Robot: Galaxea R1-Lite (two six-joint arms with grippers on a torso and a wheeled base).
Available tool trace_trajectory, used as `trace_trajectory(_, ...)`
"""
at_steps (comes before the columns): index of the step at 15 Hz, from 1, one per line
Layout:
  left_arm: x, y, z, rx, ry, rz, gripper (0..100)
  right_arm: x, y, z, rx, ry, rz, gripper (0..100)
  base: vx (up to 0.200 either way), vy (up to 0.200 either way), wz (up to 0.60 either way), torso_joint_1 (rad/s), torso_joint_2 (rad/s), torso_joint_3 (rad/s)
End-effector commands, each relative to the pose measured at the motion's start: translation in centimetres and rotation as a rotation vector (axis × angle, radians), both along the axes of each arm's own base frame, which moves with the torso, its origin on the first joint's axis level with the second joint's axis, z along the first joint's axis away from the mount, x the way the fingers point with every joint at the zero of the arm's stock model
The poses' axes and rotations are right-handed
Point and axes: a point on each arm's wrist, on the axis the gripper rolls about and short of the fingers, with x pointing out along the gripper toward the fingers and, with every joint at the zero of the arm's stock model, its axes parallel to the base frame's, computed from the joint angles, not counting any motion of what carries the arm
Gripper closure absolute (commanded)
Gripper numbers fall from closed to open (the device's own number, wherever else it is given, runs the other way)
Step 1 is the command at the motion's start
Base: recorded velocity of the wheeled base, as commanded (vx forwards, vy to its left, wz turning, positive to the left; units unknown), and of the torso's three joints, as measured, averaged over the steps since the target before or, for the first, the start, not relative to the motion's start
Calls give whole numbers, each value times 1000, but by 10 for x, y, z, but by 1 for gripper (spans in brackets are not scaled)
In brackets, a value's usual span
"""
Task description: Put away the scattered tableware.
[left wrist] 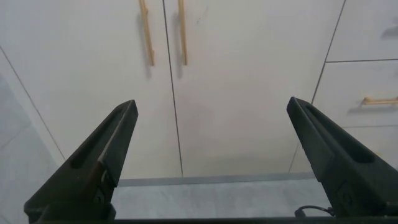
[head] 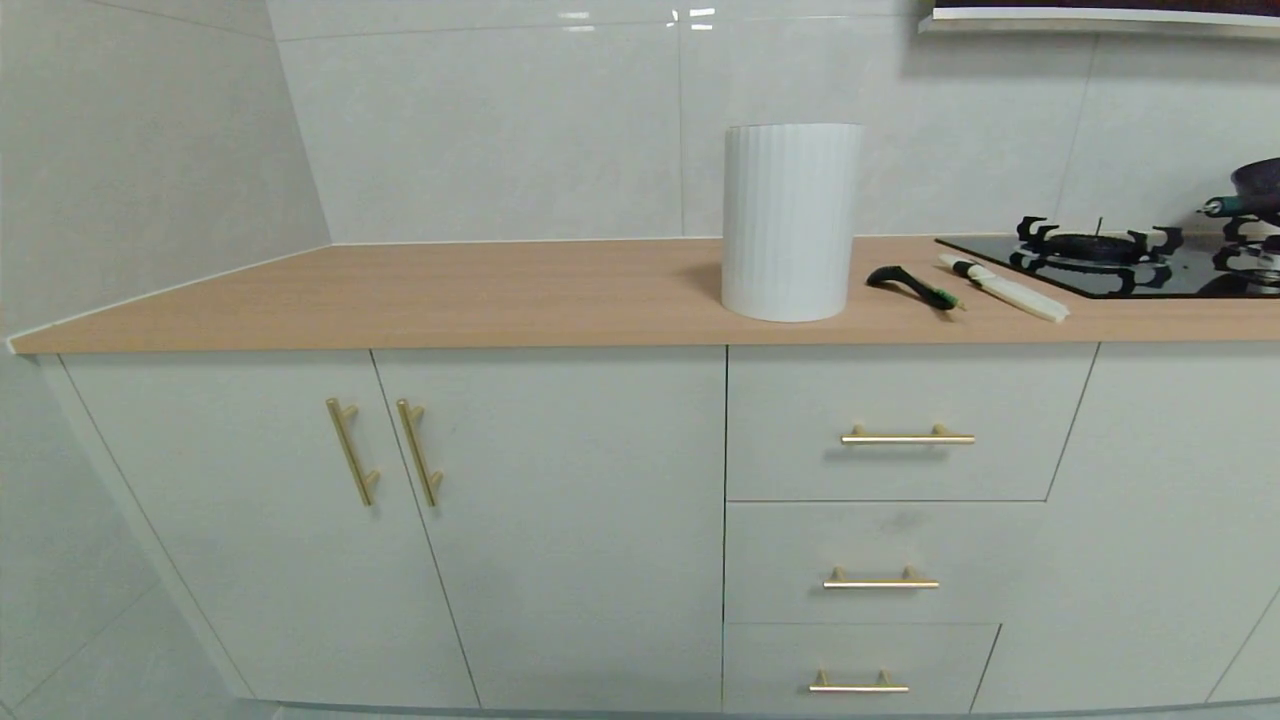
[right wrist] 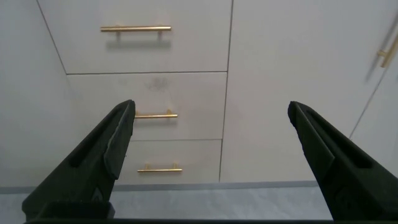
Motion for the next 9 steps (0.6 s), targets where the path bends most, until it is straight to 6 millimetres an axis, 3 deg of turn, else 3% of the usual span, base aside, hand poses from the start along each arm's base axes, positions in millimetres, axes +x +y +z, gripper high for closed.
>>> trace_trajectory(1,0,0,0,0,-1,0,0,0,0,0,0,2,1,0,0,0,0,0,0,0)
trace_trajectory(8,0,0,0,0,-1,0,0,0,0,1,-5,-4,-2,0,0,0,0,0,0,0)
trace_trajectory(9,0,0,0,0,-1,0,0,-3,0,11,2,-55,2,0,0,0,0,0,0,0)
